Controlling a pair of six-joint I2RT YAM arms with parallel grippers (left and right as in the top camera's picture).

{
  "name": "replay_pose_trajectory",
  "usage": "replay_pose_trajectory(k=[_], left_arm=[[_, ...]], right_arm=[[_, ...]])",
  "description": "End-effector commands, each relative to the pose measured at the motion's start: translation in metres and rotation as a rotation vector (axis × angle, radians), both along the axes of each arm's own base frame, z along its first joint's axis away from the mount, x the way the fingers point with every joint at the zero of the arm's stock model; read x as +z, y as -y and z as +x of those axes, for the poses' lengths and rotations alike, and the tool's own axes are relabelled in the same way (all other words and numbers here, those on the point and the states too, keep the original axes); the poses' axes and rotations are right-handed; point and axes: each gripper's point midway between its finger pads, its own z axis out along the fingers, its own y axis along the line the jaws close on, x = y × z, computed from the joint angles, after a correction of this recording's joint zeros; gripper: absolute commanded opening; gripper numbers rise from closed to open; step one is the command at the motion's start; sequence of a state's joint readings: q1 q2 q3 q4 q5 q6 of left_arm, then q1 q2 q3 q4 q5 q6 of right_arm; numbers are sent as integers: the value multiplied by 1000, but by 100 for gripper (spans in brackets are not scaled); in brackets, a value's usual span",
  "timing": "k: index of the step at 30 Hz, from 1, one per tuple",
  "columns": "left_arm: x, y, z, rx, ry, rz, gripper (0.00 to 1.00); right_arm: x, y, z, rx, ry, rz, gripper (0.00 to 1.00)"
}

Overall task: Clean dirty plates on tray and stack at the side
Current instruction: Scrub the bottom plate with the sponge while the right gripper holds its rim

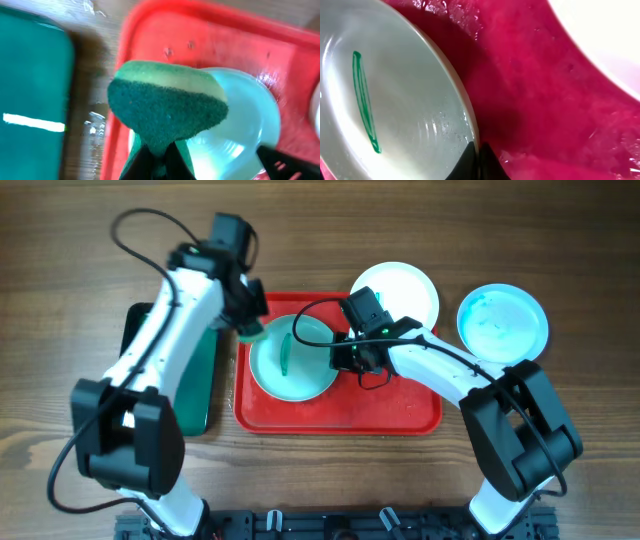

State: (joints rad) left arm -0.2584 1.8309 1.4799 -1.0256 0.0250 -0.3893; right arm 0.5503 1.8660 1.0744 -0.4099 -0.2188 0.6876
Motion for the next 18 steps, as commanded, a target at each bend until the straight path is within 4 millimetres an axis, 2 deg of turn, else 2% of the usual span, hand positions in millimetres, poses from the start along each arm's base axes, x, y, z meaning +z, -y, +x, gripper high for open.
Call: replay_pose_trajectory(k=[1, 5, 10, 12, 15, 17, 18], left_arm=[[-40, 28, -21, -163, -11, -3, 4], [-77, 41, -35, -218, 15, -4, 4], [-107, 35, -52, -195, -1, -7, 4], [-108, 42, -63, -214, -39, -54, 4], [-99, 83, -81, -385, -78, -270, 4], [-91, 101, -90, -464, -83, -377, 4], [-90, 103, -90, -470, -83, -395, 4]], right_arm=[[-1, -9, 2, 32, -9, 33, 4], [0, -10, 2, 47, -4, 36, 4], [0, -11, 1, 49, -6, 39, 4], [0, -11, 1, 49, -6, 39, 4], [0, -11, 1, 49, -5, 39, 4], [0, -11, 1, 48, -5, 40, 4], [0, -11, 1, 48, -5, 39, 4]])
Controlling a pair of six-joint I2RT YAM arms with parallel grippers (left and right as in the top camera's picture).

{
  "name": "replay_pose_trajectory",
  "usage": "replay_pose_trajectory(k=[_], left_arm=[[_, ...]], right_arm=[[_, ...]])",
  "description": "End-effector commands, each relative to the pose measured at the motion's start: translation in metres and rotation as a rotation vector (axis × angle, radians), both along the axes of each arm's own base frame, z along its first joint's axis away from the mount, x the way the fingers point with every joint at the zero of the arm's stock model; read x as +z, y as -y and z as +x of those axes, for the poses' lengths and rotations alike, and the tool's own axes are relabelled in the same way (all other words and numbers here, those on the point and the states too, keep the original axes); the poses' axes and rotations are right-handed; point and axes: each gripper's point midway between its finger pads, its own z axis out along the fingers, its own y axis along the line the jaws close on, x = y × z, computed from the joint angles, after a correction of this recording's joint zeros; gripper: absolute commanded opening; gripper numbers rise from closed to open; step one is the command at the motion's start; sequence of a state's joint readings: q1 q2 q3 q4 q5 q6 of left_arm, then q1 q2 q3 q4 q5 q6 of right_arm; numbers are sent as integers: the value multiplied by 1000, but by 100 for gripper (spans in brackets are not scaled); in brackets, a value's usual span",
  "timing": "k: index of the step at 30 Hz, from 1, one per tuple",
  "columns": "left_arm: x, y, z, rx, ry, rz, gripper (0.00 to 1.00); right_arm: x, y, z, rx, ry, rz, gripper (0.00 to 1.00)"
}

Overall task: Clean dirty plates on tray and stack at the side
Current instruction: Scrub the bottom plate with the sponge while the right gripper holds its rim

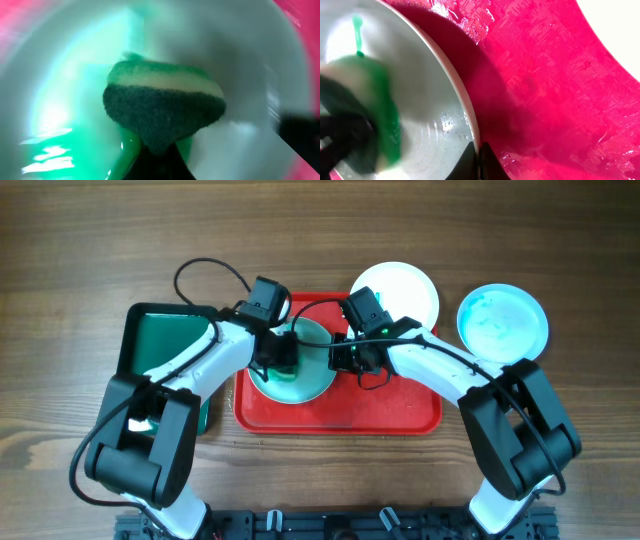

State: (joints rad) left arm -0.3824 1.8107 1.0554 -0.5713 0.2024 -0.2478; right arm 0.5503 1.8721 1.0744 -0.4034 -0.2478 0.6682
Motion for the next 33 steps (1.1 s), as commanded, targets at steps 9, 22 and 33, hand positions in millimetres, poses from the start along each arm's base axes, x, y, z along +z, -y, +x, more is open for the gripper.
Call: replay_pose_trajectory(k=[9, 22, 33], left_arm=[[-12, -29, 20, 150, 42, 41, 4], [-17, -33, -24, 193, -178, 10, 4], [3, 22, -13, -64, -79, -247, 4]], right_arm=[[1, -7, 4, 20, 3, 21, 4], [1, -7, 5, 20, 5, 23, 4], [2, -8, 4, 23, 2, 29, 4]])
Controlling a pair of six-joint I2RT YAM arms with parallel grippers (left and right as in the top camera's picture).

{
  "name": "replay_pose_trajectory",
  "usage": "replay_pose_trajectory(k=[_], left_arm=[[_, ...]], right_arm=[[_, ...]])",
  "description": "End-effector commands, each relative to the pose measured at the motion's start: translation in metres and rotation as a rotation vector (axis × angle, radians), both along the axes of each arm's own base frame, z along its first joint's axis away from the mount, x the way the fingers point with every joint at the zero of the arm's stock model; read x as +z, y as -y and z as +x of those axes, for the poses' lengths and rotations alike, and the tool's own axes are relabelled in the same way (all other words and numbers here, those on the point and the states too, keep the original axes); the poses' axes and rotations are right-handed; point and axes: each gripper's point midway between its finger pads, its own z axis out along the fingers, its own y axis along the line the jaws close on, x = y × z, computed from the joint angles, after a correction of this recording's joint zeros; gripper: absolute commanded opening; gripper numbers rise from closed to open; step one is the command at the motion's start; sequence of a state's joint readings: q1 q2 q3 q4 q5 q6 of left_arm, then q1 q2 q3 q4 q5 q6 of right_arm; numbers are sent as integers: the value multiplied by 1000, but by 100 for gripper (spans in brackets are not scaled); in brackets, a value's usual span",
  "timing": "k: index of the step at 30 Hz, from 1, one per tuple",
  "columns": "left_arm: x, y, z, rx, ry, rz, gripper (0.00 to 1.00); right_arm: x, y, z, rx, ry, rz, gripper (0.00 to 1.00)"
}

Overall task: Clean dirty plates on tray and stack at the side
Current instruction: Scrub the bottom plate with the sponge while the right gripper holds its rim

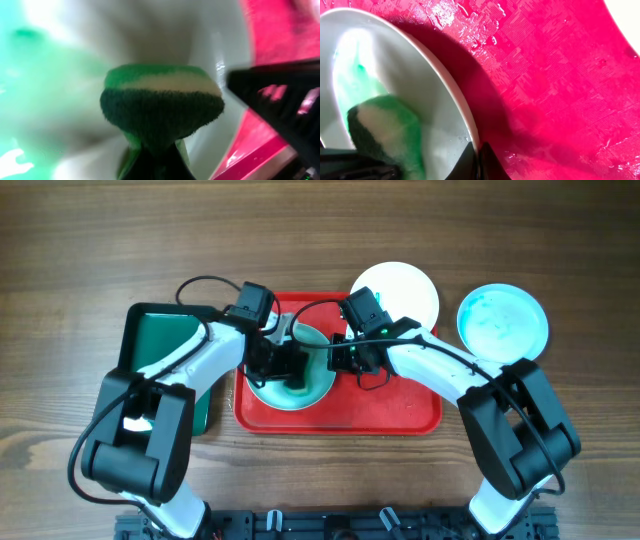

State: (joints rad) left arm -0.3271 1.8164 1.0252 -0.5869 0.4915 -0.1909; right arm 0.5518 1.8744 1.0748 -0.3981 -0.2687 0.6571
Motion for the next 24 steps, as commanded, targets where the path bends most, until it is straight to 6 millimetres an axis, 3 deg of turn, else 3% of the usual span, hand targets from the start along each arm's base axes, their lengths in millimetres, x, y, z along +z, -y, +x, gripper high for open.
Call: replay_pose_trajectory(k=[1, 4, 7, 9, 13, 15, 18, 21, 24], left_arm=[[-7, -7, 20, 49, 72, 58, 4], [-19, -60, 49, 260, 168, 352, 4], [-14, -112, 61, 440, 254, 616, 4], [-15, -120, 55, 437, 242, 665, 4], [-26, -105, 11, 341, 53, 625, 4], [-29, -78, -20, 247, -86, 512, 4], [-22, -37, -42, 90, -174, 293, 4], [-6, -10, -42, 1, -174, 130, 4], [20, -3, -10, 23, -82, 87, 4]], right_arm=[[1, -4, 5, 4, 5, 13, 4], [1, -4, 5, 4, 5, 13, 4], [1, -4, 6, 4, 5, 13, 4], [1, -4, 6, 4, 6, 14, 4], [2, -6, 6, 7, 6, 20, 5], [2, -6, 6, 11, 7, 20, 4], [3, -8, 4, 32, 7, 30, 4], [4, -11, 2, 48, 1, 47, 4], [7, -16, -3, 83, -10, 77, 5]])
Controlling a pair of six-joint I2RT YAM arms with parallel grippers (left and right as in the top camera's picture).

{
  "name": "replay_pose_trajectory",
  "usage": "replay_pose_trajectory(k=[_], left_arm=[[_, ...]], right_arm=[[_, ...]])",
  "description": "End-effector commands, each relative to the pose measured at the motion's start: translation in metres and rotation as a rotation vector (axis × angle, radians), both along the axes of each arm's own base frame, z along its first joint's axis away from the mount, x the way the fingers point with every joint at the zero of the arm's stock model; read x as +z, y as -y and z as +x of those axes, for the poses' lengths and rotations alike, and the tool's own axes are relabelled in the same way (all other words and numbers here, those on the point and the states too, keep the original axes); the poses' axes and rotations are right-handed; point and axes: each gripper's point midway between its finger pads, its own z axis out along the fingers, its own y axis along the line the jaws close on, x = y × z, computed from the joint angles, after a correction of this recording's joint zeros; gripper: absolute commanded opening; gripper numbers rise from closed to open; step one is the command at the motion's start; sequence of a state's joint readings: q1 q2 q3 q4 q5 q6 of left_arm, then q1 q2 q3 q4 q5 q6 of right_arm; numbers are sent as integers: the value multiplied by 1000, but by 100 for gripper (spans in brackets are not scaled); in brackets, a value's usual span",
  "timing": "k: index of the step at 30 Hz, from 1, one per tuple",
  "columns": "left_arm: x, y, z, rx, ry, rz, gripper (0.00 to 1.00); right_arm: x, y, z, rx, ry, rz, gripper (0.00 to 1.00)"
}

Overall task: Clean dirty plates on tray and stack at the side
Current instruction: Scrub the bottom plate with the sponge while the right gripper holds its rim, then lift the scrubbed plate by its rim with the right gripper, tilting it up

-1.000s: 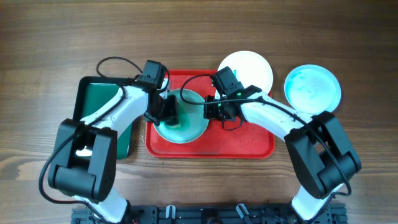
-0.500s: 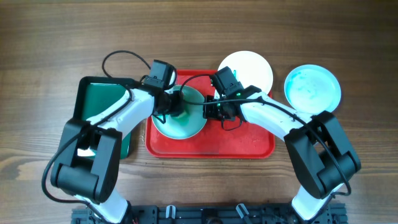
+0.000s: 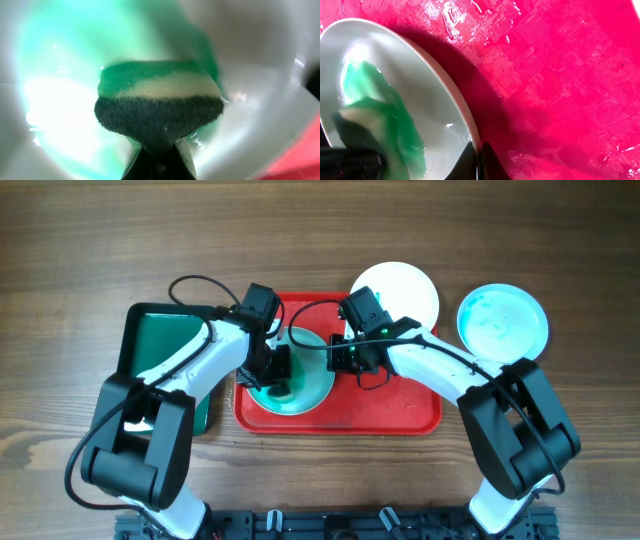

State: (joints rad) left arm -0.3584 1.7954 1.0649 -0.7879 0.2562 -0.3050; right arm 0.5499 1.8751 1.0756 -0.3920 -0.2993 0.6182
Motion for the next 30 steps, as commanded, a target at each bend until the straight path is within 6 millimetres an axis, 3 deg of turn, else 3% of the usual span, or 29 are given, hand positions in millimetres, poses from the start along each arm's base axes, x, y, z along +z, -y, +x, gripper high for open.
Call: replay_pose_trajectory(k=[1, 6, 10, 12, 14, 17, 18, 23, 30], left_arm=[[36, 33, 23, -64, 55, -197, 4], [84, 14, 86, 50, 226, -196, 4], [97, -18, 113, 147, 295, -139, 4], [96, -27, 114, 168, 287, -127, 4], [92, -34, 112, 179, 279, -93, 4], [90, -36, 109, 176, 269, -78, 4], [90, -36, 108, 174, 264, -77, 4], [89, -34, 105, 169, 256, -74, 4], [87, -43, 108, 181, 269, -28, 4]], right_arm=[[5, -11, -3, 39, -22, 54, 4], [5, -10, -3, 33, -25, 48, 4], [-1, -6, 0, 0, -29, 25, 4], [-4, -7, 0, 1, -32, 27, 7], [-8, -10, 0, -10, -48, 38, 17], [-9, -12, -2, -8, -62, 51, 16], [-7, -15, -5, 3, -74, 69, 4], [8, -14, -12, 42, -101, 123, 5], [58, 52, -8, -36, 62, -134, 4]])
